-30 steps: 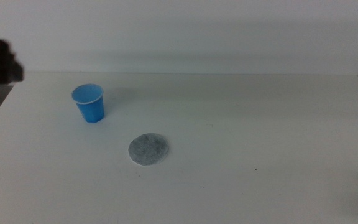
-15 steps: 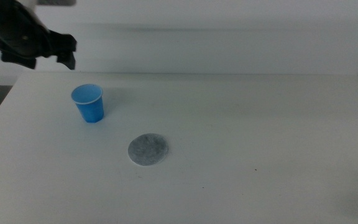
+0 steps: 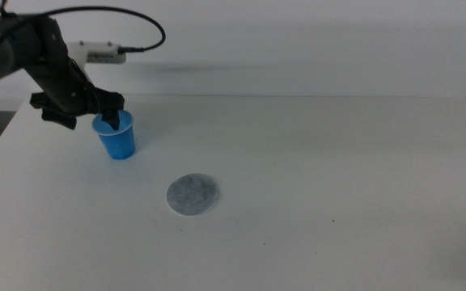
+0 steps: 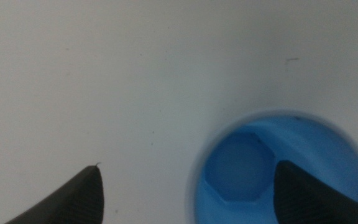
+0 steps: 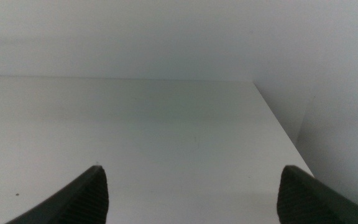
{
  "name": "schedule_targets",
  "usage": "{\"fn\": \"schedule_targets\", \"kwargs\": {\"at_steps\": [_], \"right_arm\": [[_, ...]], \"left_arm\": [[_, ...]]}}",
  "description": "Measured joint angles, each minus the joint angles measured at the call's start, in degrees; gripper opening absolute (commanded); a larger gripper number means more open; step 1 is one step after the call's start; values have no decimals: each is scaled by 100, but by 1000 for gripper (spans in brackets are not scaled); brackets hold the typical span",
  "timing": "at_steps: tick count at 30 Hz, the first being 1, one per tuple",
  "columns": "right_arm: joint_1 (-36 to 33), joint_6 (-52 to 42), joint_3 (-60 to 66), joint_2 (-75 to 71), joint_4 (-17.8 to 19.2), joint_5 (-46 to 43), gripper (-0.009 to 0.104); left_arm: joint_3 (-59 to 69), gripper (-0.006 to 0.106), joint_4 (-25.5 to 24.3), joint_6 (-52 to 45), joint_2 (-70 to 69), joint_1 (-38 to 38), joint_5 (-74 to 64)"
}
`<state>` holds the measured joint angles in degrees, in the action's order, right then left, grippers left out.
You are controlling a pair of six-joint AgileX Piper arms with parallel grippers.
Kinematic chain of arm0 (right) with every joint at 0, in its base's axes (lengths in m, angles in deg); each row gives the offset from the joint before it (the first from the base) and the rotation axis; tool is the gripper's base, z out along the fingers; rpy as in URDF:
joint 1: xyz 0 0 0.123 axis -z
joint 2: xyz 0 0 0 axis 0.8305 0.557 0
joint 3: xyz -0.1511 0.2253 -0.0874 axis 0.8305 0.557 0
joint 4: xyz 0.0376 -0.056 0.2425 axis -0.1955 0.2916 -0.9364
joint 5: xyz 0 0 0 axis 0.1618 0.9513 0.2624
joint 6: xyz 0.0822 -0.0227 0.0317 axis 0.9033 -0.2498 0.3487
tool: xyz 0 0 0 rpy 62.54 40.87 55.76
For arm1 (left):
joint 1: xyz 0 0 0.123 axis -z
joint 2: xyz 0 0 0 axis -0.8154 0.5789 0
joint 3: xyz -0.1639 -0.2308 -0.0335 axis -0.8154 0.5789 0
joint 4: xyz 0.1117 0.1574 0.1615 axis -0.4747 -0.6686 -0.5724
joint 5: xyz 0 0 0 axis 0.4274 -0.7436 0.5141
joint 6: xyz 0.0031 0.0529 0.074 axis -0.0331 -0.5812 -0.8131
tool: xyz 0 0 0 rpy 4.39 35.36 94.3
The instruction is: Place an empty cup on a cup mat.
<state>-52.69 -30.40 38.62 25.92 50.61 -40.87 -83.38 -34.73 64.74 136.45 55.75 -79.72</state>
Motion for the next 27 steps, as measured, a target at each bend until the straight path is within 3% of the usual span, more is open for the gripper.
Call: {"fn": "schedule_targets", "kwargs": {"at_steps": [4, 12, 18, 27], "right_arm": [[0, 0, 0, 0, 0, 0, 93], [0, 0, 0, 0, 0, 0, 93], [0, 0, 0, 0, 0, 0, 93], [0, 0, 0, 0, 0, 0, 93]], "left_arm": [[0, 77, 21, -64, 200, 0, 155], [0, -2, 247, -104, 292, -183, 237], [-24, -2, 893, -799, 98, -324, -132], [1725, -2, 1028, -364, -1695, 419, 385]]}}
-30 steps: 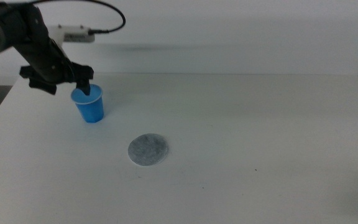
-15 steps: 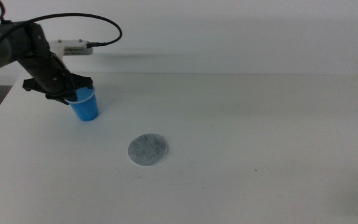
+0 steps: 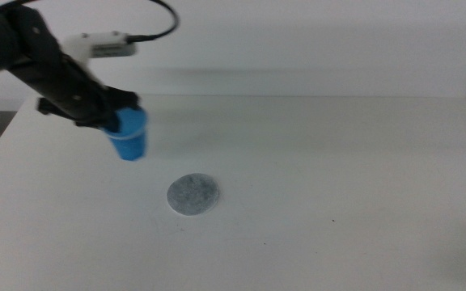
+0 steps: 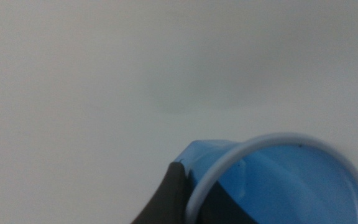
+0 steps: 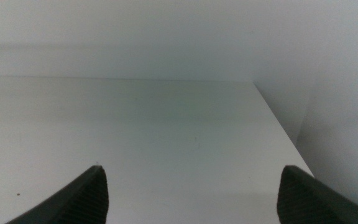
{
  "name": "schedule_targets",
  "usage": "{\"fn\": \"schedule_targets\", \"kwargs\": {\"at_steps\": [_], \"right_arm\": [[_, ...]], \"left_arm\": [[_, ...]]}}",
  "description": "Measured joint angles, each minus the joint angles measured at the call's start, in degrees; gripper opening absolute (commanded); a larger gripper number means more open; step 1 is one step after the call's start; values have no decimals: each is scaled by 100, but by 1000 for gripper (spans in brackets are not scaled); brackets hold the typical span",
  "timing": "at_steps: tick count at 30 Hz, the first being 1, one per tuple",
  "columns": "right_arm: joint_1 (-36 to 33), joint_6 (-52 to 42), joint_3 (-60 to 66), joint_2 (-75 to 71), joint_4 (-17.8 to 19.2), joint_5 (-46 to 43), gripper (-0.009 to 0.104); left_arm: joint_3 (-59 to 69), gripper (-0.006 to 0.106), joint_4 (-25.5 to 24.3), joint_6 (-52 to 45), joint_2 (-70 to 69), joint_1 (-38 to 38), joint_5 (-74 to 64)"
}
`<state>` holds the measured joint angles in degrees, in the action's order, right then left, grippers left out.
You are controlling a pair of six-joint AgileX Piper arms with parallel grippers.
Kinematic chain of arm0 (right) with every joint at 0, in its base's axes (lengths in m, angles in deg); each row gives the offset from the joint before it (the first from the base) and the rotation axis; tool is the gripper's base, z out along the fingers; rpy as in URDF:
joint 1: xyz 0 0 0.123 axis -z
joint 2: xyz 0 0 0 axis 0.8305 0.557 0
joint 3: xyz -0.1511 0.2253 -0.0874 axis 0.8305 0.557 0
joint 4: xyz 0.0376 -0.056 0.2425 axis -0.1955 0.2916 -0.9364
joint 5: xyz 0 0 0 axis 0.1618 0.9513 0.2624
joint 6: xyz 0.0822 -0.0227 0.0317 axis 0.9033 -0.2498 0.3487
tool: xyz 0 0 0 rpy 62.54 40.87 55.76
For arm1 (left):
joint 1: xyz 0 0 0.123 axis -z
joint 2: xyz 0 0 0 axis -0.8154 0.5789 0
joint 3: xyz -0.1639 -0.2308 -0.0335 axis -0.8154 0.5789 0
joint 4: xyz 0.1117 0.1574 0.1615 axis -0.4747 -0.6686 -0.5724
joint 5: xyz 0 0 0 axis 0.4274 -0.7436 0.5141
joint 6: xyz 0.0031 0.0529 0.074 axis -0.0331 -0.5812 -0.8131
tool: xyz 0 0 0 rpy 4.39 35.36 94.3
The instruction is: Place an empty cup on a cup mat.
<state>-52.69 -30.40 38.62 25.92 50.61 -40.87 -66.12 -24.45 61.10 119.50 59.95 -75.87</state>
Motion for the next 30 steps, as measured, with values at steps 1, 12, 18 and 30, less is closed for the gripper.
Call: {"fn": "schedule_targets", "kwargs": {"at_steps": [1, 12, 18, 30], "right_arm": [[0, 0, 0, 0, 0, 0, 93], [0, 0, 0, 0, 0, 0, 93], [0, 0, 0, 0, 0, 0, 93], [0, 0, 0, 0, 0, 0, 93]], "left_arm": [[253, -2, 11, 237, -216, 313, 18], [428, -2, -345, 1225, 195, 1420, 328], [433, -2, -102, 1165, 533, 1464, 354], [433, 93, -56, 973, 464, 1464, 96]]}}
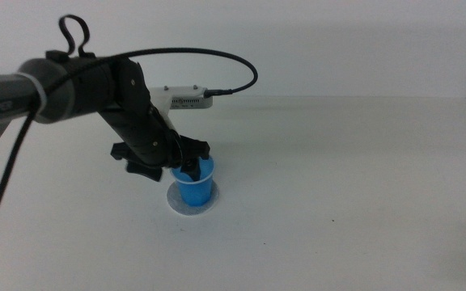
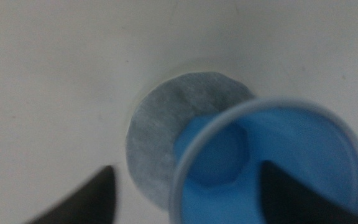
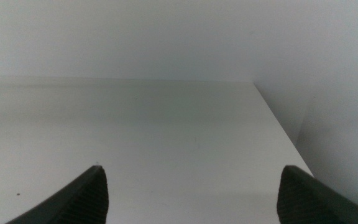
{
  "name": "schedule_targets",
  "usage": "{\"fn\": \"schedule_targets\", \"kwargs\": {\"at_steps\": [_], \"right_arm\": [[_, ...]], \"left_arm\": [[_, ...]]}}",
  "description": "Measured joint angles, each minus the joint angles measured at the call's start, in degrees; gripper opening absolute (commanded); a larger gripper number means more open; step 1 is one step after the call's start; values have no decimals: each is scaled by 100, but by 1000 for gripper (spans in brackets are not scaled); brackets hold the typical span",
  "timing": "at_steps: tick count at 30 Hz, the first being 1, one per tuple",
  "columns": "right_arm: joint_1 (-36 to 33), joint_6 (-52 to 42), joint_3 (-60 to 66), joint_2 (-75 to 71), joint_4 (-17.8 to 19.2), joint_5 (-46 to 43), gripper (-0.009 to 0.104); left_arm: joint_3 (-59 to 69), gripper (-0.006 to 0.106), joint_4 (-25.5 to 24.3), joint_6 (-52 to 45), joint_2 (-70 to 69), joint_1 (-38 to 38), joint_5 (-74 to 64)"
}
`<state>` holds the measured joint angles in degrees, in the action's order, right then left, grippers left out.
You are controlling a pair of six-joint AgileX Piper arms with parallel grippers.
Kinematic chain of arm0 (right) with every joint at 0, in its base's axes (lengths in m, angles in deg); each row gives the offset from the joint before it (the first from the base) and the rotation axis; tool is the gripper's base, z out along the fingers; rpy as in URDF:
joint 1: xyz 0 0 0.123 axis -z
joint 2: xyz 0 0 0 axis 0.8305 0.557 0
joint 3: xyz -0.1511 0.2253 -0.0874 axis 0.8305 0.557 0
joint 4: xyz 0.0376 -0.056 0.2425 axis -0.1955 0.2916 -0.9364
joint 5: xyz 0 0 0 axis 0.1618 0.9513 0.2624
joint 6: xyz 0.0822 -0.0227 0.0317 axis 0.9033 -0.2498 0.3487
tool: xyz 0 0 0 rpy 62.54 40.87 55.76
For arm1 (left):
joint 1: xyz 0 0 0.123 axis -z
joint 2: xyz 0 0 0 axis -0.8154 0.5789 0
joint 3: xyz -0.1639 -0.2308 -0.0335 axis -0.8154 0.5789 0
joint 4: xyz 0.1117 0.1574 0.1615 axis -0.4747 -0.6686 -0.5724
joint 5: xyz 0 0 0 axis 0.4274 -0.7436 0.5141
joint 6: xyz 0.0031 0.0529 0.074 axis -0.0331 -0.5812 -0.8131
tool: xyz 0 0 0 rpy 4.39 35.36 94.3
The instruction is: Place an empty cup on a cup mat.
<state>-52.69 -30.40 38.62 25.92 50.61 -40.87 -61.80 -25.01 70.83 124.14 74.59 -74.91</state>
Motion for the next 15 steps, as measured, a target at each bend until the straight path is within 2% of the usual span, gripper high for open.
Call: {"fn": "schedule_targets", "kwargs": {"at_steps": [5, 9, 15], "right_arm": [[0, 0, 0, 0, 0, 0, 93], [0, 0, 0, 0, 0, 0, 93], [0, 0, 0, 0, 0, 0, 93]], "left_arm": [[-233, 94, -38, -617, -584, -130, -658], [-302, 94, -143, -607, -1476, -374, -1664], [-9, 94, -1029, -211, -2793, -555, -2355]]}}
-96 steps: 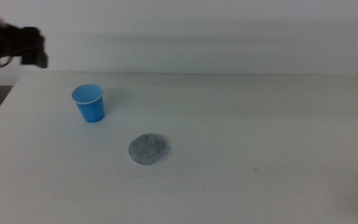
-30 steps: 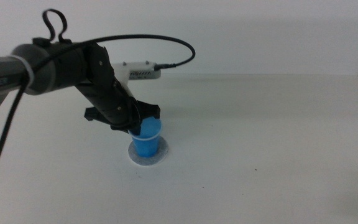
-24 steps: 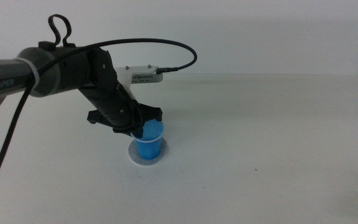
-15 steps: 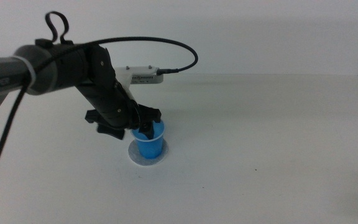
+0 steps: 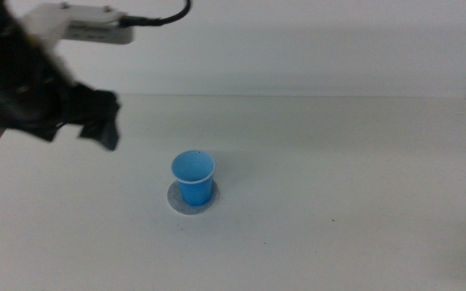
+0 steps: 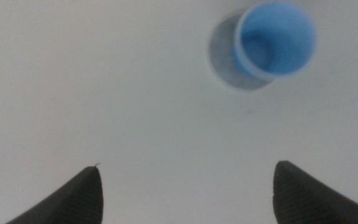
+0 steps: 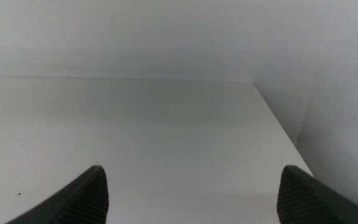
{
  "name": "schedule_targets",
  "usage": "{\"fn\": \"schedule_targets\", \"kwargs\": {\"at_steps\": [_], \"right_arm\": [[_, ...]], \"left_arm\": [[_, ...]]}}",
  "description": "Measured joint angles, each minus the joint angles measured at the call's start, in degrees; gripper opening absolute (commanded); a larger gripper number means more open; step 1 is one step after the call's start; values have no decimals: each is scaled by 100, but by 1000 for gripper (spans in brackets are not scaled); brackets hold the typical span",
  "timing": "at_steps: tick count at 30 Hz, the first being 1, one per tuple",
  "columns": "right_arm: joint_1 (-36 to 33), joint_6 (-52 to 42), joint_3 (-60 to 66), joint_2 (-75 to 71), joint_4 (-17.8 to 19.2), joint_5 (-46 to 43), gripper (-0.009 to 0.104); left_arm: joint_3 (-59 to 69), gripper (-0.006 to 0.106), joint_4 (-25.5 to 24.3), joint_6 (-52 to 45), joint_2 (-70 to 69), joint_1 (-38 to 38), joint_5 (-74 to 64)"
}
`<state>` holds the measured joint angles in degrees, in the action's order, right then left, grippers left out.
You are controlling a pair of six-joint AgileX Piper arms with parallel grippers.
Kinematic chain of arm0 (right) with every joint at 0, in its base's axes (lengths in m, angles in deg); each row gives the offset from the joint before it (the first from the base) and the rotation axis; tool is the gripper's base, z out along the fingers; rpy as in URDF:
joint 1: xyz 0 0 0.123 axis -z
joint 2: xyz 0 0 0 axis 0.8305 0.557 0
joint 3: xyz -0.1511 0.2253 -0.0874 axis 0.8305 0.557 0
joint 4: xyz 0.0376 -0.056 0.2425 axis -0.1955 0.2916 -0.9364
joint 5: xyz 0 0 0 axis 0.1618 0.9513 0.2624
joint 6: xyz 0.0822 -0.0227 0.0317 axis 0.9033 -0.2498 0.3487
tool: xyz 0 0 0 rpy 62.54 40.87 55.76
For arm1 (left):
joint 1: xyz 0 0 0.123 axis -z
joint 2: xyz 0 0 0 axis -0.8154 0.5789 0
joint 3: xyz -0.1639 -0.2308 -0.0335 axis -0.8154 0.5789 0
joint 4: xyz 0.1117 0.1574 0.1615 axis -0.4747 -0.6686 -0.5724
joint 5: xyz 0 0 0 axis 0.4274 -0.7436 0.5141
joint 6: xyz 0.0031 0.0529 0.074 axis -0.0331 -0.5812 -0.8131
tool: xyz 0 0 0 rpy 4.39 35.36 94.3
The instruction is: Place an empty cup on a cup mat.
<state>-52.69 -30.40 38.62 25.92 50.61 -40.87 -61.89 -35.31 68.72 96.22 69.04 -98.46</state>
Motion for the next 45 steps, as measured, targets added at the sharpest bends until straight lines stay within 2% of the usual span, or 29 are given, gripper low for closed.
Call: {"fn": "schedule_targets", "kwargs": {"at_steps": [6, 10, 17, 23, 26, 30, 45], "right_arm": [[0, 0, 0, 0, 0, 0, 93], [0, 0, 0, 0, 0, 0, 93], [0, 0, 0, 0, 0, 0, 93], [0, 0, 0, 0, 0, 0, 93], [0, 0, 0, 0, 0, 0, 93], [0, 0, 0, 0, 0, 0, 93], [0, 0, 0, 0, 0, 0, 93]], "left_arm": [[1318, 94, -486, 364, -1366, -4, 4], [2429, 94, -629, 301, -2471, -114, 1167], [4428, 94, -150, -673, -4487, -1039, 3933], [5710, 94, -90, -603, -6279, -1391, 4696], [6191, 94, 143, -452, -6893, -1417, 4741], [6535, 94, 463, -553, -7414, -1428, 4741], [7360, 94, 518, -786, -8140, -1441, 5120]]}}
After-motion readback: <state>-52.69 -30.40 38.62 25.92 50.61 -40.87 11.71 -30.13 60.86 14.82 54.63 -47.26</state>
